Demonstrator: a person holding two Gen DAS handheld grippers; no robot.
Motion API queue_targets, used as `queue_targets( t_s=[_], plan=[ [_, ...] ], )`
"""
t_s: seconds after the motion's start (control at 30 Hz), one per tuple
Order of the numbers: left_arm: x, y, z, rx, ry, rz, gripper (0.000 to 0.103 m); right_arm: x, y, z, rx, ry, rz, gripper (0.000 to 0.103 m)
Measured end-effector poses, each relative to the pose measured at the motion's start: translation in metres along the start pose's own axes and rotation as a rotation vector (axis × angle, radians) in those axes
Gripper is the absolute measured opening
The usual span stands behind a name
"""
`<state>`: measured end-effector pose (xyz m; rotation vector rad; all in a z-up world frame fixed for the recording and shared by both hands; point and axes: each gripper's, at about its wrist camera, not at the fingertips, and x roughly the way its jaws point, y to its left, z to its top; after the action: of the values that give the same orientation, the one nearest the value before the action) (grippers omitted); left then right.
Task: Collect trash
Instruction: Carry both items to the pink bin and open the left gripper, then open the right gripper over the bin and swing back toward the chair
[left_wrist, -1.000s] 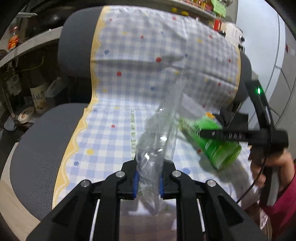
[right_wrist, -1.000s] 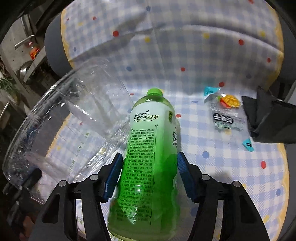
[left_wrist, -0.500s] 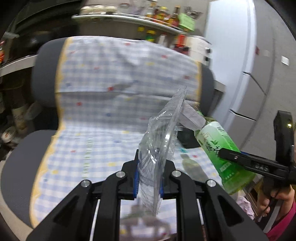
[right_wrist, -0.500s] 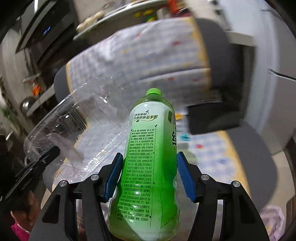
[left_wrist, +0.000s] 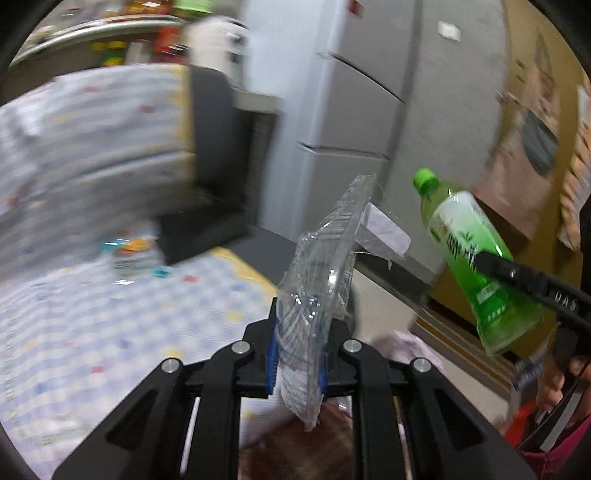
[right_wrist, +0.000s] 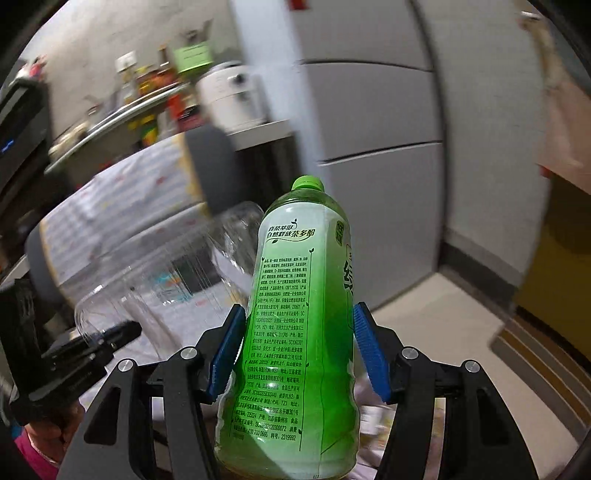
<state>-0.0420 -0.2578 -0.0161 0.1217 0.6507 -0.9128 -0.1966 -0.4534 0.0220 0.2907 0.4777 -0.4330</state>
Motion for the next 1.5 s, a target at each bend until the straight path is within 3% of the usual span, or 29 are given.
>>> queue_targets(
  t_s=[0.2, 0.53, 0.57, 0.6, 0.67, 0.97, 1.07, 1.1, 1.13, 1.2, 1.5],
  plan=[
    [0.049, -0.056, -0.013, 0.105, 0.119, -0.114, 0.014, -0.019, -0.051, -0.016, 0.093, -0.02, -0.09, 0.06],
    [0.105, -0.117, -0.028, 0.228, 0.225, -0.188, 0.015, -0.031, -0.099, -0.033, 0.166, -0.023, -0.138, 0.06],
    [0.112, -0.119, -0.027, 0.234, 0.246, -0.188, 0.017, -0.031, -0.102, -0.034, 0.17, -0.021, -0.142, 0.06],
    [0.121, -0.122, -0.029, 0.237, 0.27, -0.186, 0.032, -0.031, -0.105, -0.034, 0.174, -0.017, -0.144, 0.06],
    [0.128, -0.124, -0.029, 0.236, 0.279, -0.184, 0.052, -0.027, -0.108, -0.036, 0.183, -0.006, -0.147, 0.06],
    [0.109, -0.081, -0.021, 0.167, 0.228, -0.071, 0.052, -0.001, -0.112, -0.048, 0.202, 0.05, -0.161, 0.061],
    [0.099, -0.065, -0.018, 0.14, 0.21, -0.031, 0.054, 0.01, -0.108, -0.051, 0.18, 0.031, -0.175, 0.062],
    [0.094, -0.059, -0.017, 0.131, 0.203, -0.016, 0.055, 0.013, -0.109, -0.051, 0.17, 0.018, -0.181, 0.064],
    [0.091, -0.055, -0.017, 0.125, 0.198, -0.006, 0.057, 0.017, -0.108, -0.052, 0.155, 0.009, -0.202, 0.073],
    [0.084, -0.048, -0.016, 0.111, 0.191, 0.005, 0.057, 0.028, -0.109, -0.053, 0.137, 0.026, -0.292, 0.079],
    [0.067, -0.012, -0.018, 0.046, 0.182, 0.05, 0.058, 0.031, -0.081, -0.046, 0.102, 0.05, -0.191, 0.079]
  ],
)
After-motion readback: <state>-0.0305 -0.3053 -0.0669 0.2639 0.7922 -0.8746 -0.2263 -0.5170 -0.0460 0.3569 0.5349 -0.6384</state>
